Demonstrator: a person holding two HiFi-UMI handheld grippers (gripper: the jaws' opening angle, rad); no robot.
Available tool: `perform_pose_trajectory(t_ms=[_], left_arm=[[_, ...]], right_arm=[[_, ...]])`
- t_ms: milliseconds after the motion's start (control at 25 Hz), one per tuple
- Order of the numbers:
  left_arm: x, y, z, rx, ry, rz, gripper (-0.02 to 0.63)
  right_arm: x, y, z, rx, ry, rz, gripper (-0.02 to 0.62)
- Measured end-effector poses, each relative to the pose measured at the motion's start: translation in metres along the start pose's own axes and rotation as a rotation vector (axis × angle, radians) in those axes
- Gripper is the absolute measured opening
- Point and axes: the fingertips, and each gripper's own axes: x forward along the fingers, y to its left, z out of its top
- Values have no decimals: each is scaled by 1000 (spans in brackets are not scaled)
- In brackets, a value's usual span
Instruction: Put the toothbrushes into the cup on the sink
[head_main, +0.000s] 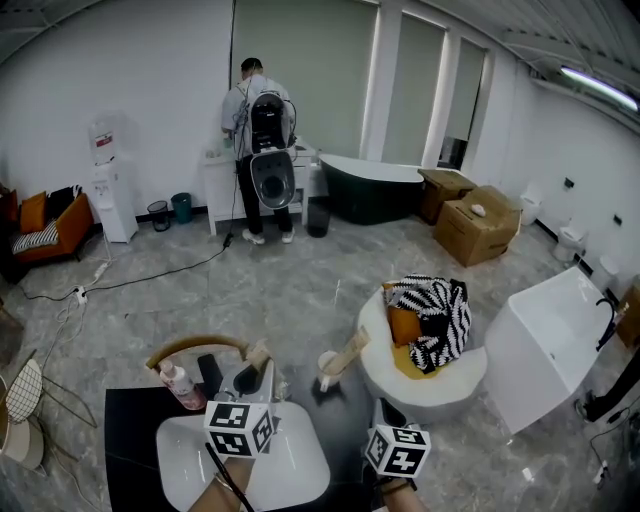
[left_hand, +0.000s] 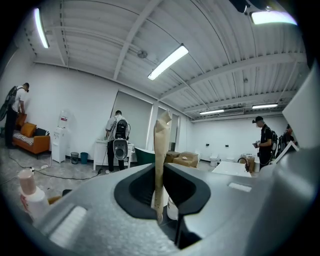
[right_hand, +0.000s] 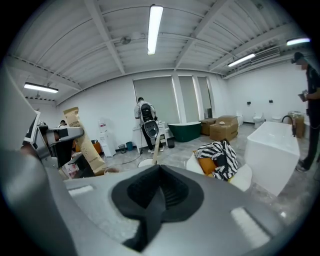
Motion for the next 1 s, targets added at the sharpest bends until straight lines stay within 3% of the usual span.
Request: perform_pose_trajectory(t_ms=[480, 1000], left_arm=[[31, 10, -4, -27, 2, 23, 40], [57, 17, -43, -32, 69, 53, 40]], right_arm=[[6, -20, -10, 37, 25, -30, 3], [18, -43, -22, 59, 52, -50, 3]])
